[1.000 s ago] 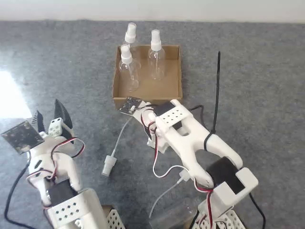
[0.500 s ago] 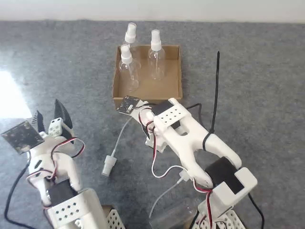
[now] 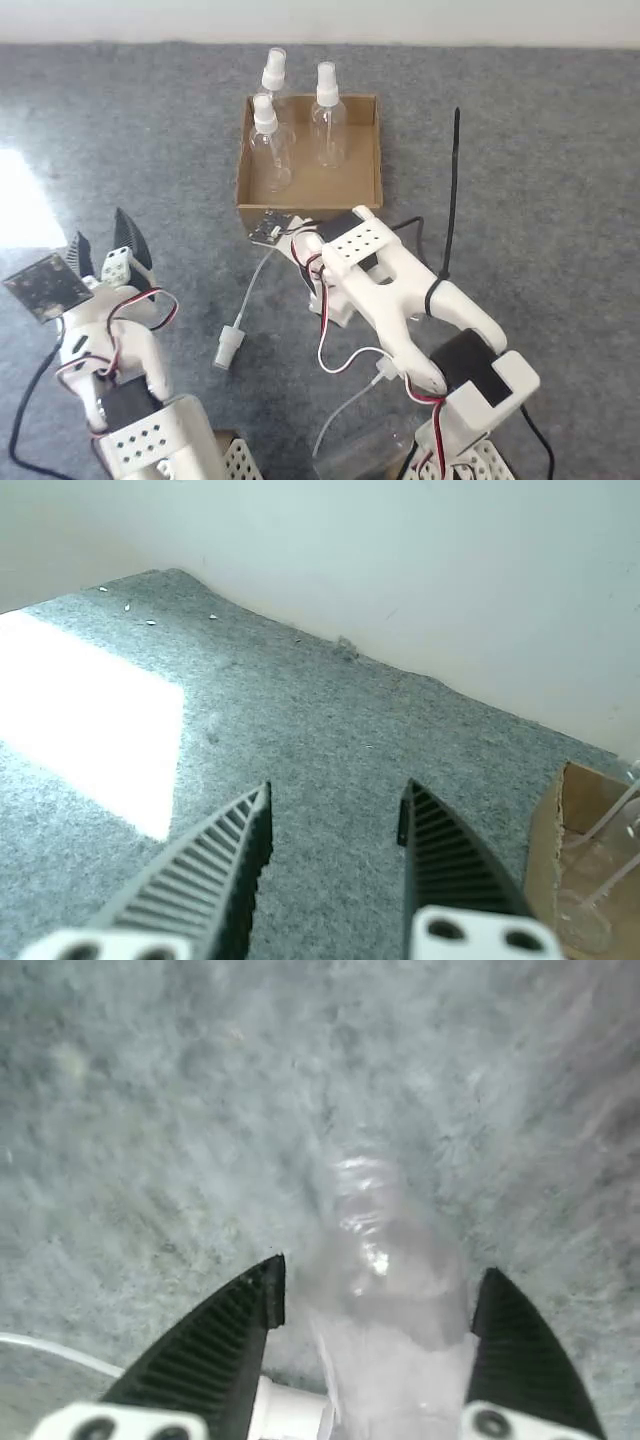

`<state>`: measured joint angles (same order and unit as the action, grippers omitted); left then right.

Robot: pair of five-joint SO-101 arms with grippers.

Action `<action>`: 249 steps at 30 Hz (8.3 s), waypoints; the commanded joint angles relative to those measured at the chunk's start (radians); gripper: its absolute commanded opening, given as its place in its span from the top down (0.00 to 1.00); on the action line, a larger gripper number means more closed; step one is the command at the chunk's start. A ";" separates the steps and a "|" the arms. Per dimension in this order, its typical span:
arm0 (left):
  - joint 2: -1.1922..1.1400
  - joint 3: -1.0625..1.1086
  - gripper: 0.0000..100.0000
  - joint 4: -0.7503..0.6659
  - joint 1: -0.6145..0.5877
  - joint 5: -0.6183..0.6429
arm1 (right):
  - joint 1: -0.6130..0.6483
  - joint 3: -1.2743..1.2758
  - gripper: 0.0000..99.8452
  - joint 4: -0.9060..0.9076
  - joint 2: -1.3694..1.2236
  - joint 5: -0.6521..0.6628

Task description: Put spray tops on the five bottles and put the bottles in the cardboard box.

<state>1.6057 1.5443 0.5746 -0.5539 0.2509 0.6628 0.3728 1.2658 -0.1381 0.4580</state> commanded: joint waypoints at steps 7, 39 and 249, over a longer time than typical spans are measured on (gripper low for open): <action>0.014 -0.008 0.80 -0.028 -0.002 0.017 | 0.008 -0.061 0.70 0.021 0.013 0.012; 0.014 -0.008 0.80 -0.028 -0.002 0.017 | 0.038 -0.061 0.88 -0.024 -0.004 0.012; 0.014 -0.007 0.80 -0.028 -0.003 0.015 | 0.110 0.902 0.70 -1.099 0.868 -0.605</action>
<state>1.6057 1.5443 0.5746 -0.5539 0.2601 0.7825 1.3349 0.1366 0.7196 -0.1818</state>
